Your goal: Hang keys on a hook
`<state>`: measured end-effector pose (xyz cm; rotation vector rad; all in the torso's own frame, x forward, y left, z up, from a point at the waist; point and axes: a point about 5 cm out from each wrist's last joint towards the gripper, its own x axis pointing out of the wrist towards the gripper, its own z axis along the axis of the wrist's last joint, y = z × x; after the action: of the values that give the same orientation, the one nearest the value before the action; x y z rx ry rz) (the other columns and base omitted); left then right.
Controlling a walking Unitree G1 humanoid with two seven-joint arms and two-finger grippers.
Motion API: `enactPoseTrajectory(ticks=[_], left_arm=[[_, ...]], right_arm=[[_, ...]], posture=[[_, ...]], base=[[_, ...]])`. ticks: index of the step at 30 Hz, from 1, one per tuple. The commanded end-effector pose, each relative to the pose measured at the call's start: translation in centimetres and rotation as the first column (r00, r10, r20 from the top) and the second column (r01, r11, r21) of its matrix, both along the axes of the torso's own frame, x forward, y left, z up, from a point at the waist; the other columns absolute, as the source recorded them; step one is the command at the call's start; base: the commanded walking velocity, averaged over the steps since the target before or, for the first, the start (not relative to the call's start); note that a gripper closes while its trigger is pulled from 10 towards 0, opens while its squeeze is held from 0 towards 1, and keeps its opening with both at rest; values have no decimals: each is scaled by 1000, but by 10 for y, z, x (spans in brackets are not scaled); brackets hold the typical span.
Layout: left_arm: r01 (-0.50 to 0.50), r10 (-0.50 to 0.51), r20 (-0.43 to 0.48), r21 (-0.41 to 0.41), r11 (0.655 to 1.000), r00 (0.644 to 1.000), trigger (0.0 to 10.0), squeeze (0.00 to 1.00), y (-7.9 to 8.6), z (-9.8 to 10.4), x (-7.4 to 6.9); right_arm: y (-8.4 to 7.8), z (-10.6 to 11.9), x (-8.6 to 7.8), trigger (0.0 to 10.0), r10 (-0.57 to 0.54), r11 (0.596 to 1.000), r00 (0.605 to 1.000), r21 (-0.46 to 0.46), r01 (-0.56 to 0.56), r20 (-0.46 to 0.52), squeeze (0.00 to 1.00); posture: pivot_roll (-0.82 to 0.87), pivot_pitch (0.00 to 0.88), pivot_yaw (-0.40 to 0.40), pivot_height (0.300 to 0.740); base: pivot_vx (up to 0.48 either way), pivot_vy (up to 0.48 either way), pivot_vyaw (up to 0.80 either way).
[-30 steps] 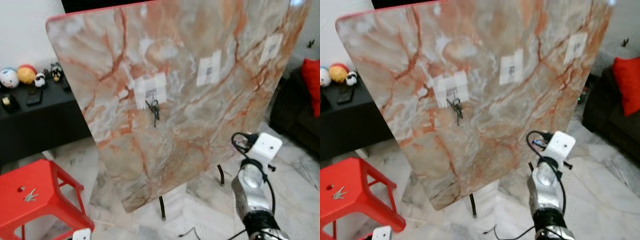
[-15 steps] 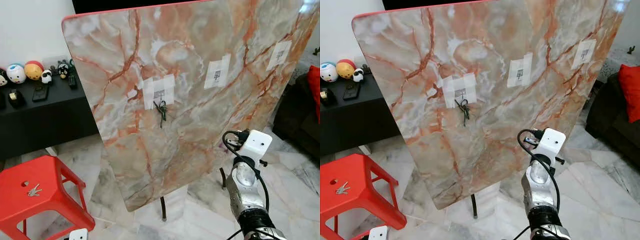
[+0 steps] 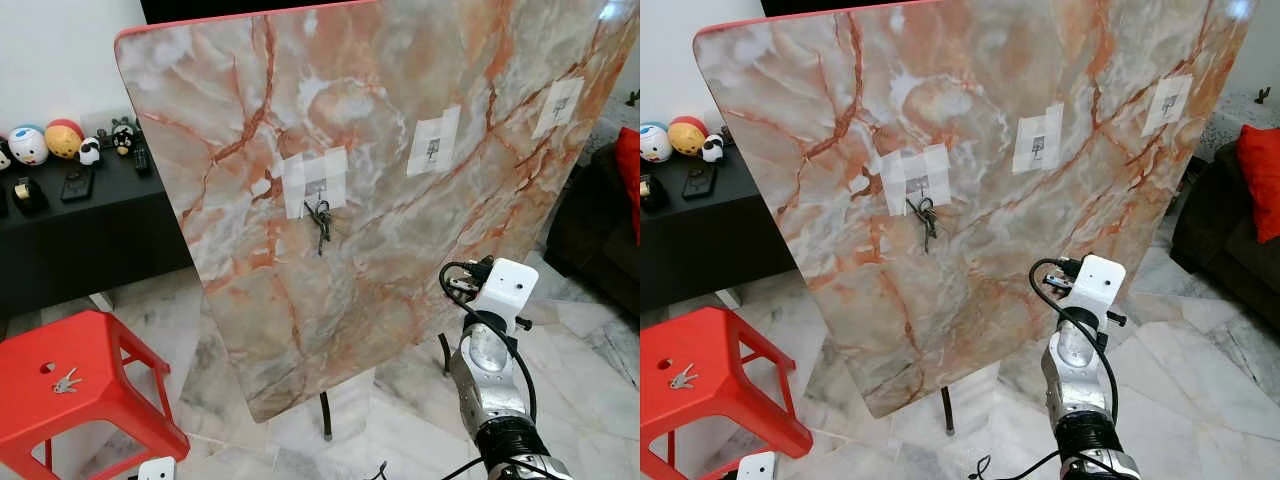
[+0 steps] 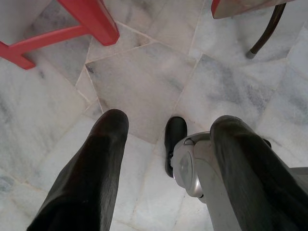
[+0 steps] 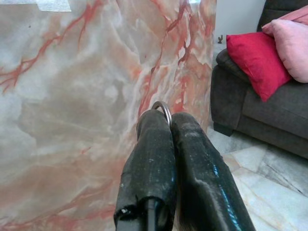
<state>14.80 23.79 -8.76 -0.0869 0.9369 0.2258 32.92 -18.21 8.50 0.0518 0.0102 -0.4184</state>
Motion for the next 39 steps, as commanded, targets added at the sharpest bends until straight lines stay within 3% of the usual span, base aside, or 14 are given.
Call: enactPoseTrajectory(ticks=[1, 26, 36, 39], left_arm=[[-10, 10, -19, -5, 1000, 1000, 10000, 0, 0, -2, -5], [-17, 17, -14, -12, 1000, 1000, 10000, 0, 0, -2, -5], [-15, 15, -15, -11, 1000, 1000, 10000, 0, 0, -2, -5], [-14, 14, -15, -11, 1000, 1000, 10000, 0, 0, -2, -5]], right_arm=[[3, 6, 3, 10000, 11, 1000, 1000, -6, -11, 20, 0], [5, 4, 3, 10000, 19, 1000, 1000, 2, -19, 15, 0], [10, 3, 2, 10000, 27, 1000, 999, 10, -27, 19, 0], [12, 7, 2, 10000, 38, 999, 998, -25, -37, 40, 0]], posture=[[14, 0, -30, 740], [17, 0, -31, 740], [16, 0, -28, 740], [17, 0, -29, 740]], base=[[0, 0, 0], [267, 0, 0], [0, 0, 0], [0, 0, 0]])
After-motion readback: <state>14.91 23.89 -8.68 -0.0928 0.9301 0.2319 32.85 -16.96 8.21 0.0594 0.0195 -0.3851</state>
